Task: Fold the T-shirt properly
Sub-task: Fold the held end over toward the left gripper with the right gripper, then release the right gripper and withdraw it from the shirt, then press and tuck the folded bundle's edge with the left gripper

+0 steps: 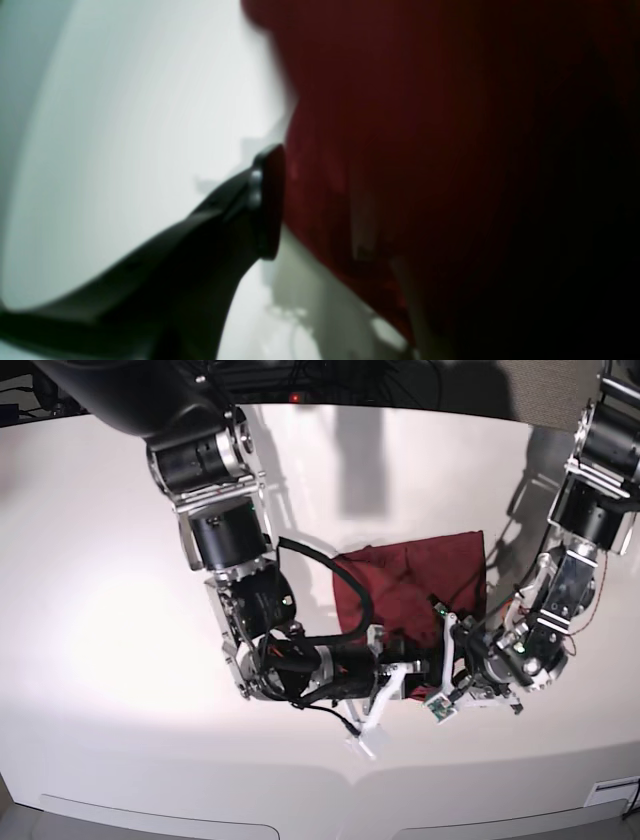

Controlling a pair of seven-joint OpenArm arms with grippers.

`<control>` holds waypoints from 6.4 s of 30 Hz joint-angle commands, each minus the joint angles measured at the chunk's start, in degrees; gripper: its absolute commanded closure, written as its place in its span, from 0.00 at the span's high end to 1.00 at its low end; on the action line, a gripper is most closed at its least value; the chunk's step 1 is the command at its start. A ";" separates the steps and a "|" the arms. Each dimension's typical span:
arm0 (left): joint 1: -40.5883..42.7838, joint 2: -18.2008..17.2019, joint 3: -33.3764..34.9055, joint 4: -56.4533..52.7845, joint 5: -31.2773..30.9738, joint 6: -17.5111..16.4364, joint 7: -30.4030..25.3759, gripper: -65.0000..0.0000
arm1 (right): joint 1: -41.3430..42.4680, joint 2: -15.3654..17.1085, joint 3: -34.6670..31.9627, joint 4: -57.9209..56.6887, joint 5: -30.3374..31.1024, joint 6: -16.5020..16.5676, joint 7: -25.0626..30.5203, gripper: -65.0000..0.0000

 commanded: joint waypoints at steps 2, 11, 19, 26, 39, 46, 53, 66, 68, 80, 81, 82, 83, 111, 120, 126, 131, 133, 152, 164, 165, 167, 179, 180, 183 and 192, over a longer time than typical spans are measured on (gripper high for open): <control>-2.49 -1.84 -0.33 0.81 0.07 0.46 -0.24 0.33 | 2.10 -0.38 0.04 1.03 3.67 0.71 0.98 0.00; -2.34 -9.11 -0.33 0.79 0.26 2.45 -1.20 0.33 | 2.08 -0.38 -0.02 1.03 4.24 0.71 -0.52 0.00; -2.29 -15.63 -0.33 0.79 2.51 6.34 -3.93 0.33 | 2.08 -0.38 -1.03 1.03 13.64 0.71 -5.46 0.13; -2.29 -15.76 -0.33 0.79 -1.57 6.43 -3.93 0.33 | 2.08 -0.38 -7.69 1.03 17.00 0.71 -5.70 0.33; -2.29 -15.15 -0.33 1.49 -10.95 8.04 -4.76 0.30 | 1.97 -0.38 -1.79 0.70 -31.19 0.71 20.17 0.33; -0.55 -9.01 -0.33 11.39 -10.91 11.91 1.14 0.23 | 2.47 -0.38 -1.38 -4.17 -44.65 0.71 32.79 0.33; 4.87 -1.57 -0.39 18.38 1.16 24.28 6.16 0.23 | 6.10 -0.38 -1.38 -15.02 -49.90 -2.38 36.02 0.33; 25.66 7.50 -0.44 32.11 8.79 28.70 5.79 0.23 | 6.54 1.81 -1.38 -19.28 -49.86 -2.45 37.59 0.33; 26.67 8.07 -0.44 32.11 8.83 28.70 4.79 0.23 | 6.49 1.75 -1.40 -19.28 -49.83 -2.43 37.44 0.33; 26.56 3.85 -0.44 28.81 15.06 29.94 4.63 0.23 | 6.54 1.55 -1.38 -15.26 -43.08 0.71 35.95 0.33; 26.43 3.10 -0.44 28.81 16.26 30.77 4.66 0.23 | 6.51 1.66 -1.38 -13.31 -42.51 0.71 35.89 0.33; 26.25 2.36 -0.44 28.81 17.81 31.63 4.66 0.23 | 6.43 1.81 -1.38 -11.10 -41.72 0.71 35.36 0.33; 26.08 1.66 -0.44 28.83 19.28 32.46 4.63 0.23 | 6.25 1.95 -1.38 -8.70 -40.76 0.71 34.56 0.33; 28.89 14.82 -0.28 35.36 7.98 27.56 5.16 0.23 | -10.16 16.09 18.88 35.85 -32.83 0.71 18.29 0.33; 30.88 14.56 -0.33 24.50 17.73 28.44 0.76 0.23 | -10.32 17.84 18.82 35.85 -31.06 0.71 14.80 0.33; 30.69 14.56 -0.35 22.80 25.88 30.42 2.43 0.23 | -10.34 17.84 18.82 35.85 -30.23 0.71 14.23 0.33; 30.38 14.56 -0.33 24.46 28.87 30.60 2.89 0.23 | -10.32 17.84 18.82 35.85 -30.23 0.71 14.23 0.33; 30.08 14.53 -0.35 24.46 30.40 30.60 2.91 0.23 | -10.34 17.84 18.82 35.85 -30.23 0.71 14.21 0.33; 28.96 8.07 0.35 34.95 33.75 32.79 3.61 0.23 | -12.24 17.84 18.82 35.85 -30.25 0.71 13.97 0.33; 31.23 8.11 5.49 43.65 17.64 32.54 6.14 0.23 | -12.22 17.84 18.82 35.85 -30.03 0.71 13.55 0.33; 31.41 8.22 6.19 43.58 17.77 32.52 5.86 0.23 | -12.24 17.86 18.82 35.85 -30.05 0.71 13.53 0.33; 31.61 8.39 6.91 43.25 19.87 32.54 4.79 0.25 | -12.24 17.86 18.82 35.85 -30.05 0.71 13.16 0.33; 31.85 11.28 6.78 23.89 25.29 33.38 1.62 0.42 | -12.24 17.84 18.82 35.85 -29.83 0.71 12.72 0.33; 31.85 12.07 6.80 23.08 26.80 34.47 1.68 0.42 | -12.24 17.84 18.82 35.85 -29.83 0.71 12.72 0.33; 31.85 13.92 6.80 22.84 29.88 36.48 2.91 0.42 | -12.24 17.86 18.82 35.85 -29.83 0.71 12.72 0.33; 31.85 14.86 6.80 22.91 37.35 36.70 5.03 0.42 | -12.24 17.84 18.82 35.85 -29.83 0.71 12.72 0.33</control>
